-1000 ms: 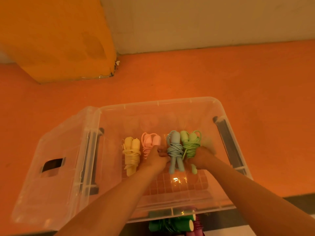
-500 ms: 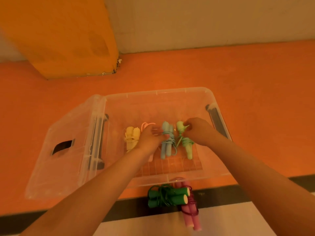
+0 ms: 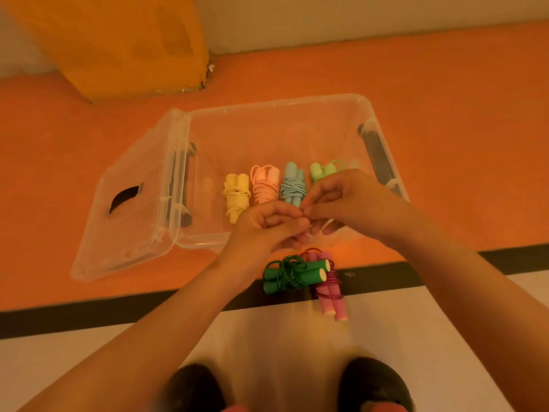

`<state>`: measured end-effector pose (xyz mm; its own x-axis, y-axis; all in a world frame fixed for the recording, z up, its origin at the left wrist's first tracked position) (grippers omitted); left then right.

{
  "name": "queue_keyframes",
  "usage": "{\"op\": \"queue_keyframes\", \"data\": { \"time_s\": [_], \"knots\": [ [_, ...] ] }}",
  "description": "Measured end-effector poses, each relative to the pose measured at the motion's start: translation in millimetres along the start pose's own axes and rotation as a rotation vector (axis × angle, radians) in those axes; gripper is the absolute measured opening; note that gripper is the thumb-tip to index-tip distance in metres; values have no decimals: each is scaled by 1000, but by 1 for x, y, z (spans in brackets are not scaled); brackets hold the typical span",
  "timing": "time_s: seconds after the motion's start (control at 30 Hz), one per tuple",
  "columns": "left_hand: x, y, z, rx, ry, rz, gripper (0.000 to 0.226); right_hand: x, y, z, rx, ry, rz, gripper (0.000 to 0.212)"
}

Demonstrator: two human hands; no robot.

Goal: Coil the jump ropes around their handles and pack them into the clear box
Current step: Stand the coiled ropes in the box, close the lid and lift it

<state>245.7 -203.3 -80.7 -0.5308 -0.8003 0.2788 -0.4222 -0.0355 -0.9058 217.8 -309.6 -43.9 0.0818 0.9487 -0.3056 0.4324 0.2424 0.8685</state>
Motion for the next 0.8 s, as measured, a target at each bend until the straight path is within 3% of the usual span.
{"op": "queue_keyframes", "data": {
  "time_s": [0.13, 0.27, 0.47, 0.57, 0.8],
  "knots": [
    [6, 44, -26, -119, 78, 126, 14, 12, -48, -25, 159, 108, -64, 9],
    [-18, 89, -26, -161, -8, 352, 23, 21, -119, -38, 400, 163, -191, 18],
    [-58, 136, -16, -127, -76, 1088, 97, 26, -190, -45, 554, 179, -367, 50],
    [-60, 150, -4, -105, -18, 1231, 111, 36, -219, -44, 609, 153, -282, 77],
    [-49, 154, 18, -64, 123, 1181, 95, 53, -252, -37, 623, 76, 185, 76]
  ]
}}
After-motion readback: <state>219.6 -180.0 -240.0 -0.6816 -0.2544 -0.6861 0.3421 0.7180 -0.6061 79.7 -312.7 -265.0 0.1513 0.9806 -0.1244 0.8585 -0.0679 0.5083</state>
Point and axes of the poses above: each hand's wrist, its own z-axis towards the middle knuckle, its own x-axis out of the palm, y = z × x, the point moved 10 cm from there along z, towards the middle knuckle, and after that the axes turned 4 degrees about -y, right-handed, at the moved point
